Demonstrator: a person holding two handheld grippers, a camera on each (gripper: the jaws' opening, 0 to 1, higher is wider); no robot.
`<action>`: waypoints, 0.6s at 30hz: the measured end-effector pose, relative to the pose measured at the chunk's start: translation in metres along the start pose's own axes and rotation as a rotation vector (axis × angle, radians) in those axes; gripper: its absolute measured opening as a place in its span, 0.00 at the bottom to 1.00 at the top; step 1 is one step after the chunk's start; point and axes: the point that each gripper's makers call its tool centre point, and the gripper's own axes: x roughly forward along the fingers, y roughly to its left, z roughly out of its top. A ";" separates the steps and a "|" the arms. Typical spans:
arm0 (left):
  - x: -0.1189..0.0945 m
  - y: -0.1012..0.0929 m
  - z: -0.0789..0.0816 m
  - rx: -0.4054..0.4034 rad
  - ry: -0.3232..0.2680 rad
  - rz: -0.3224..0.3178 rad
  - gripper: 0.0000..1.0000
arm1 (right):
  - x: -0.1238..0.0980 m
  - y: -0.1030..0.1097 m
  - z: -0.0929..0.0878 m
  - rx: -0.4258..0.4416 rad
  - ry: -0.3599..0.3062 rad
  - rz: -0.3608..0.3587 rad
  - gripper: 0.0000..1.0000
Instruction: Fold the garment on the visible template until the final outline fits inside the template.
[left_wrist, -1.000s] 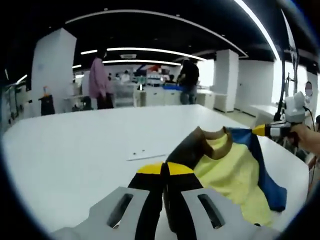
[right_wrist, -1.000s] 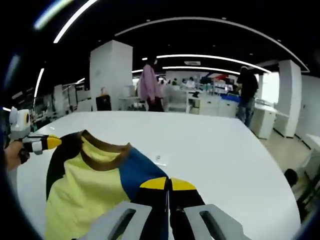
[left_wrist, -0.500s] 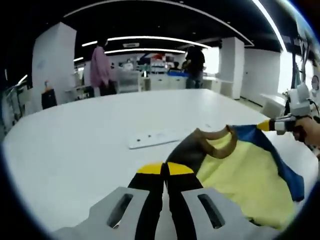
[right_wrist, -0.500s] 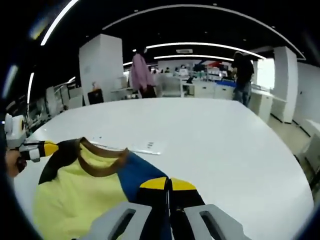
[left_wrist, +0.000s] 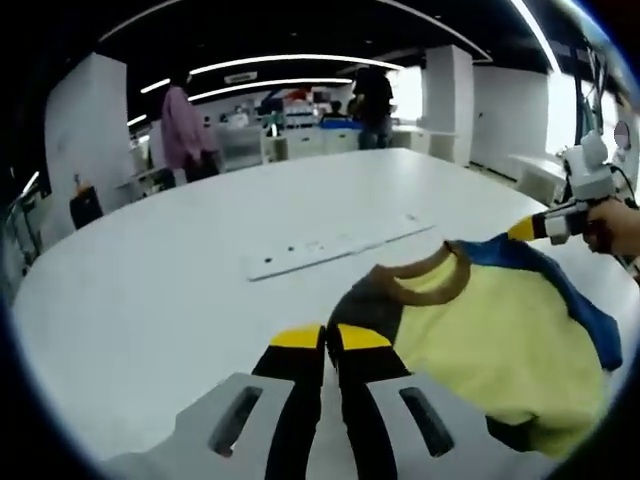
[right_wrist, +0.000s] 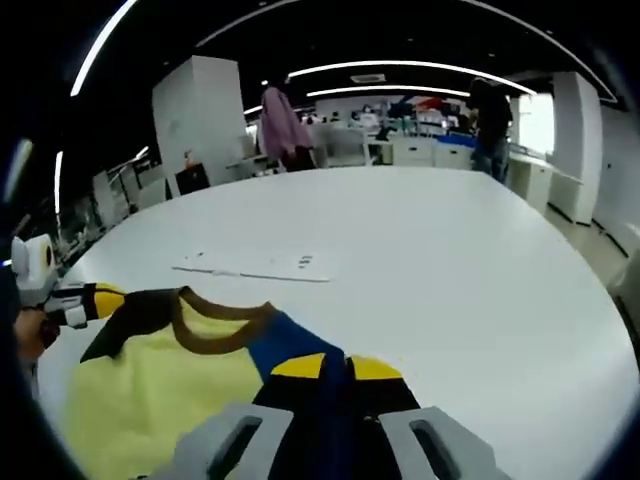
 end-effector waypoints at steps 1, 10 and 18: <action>-0.002 0.000 0.000 0.000 0.000 0.000 0.06 | -0.002 0.002 -0.001 -0.001 0.010 0.009 0.22; -0.029 -0.001 0.008 -0.055 -0.040 -0.007 0.26 | -0.032 0.005 -0.008 -0.040 0.071 0.043 0.46; -0.058 -0.016 -0.002 -0.063 -0.045 -0.068 0.41 | -0.066 0.016 -0.015 -0.045 0.079 0.081 0.56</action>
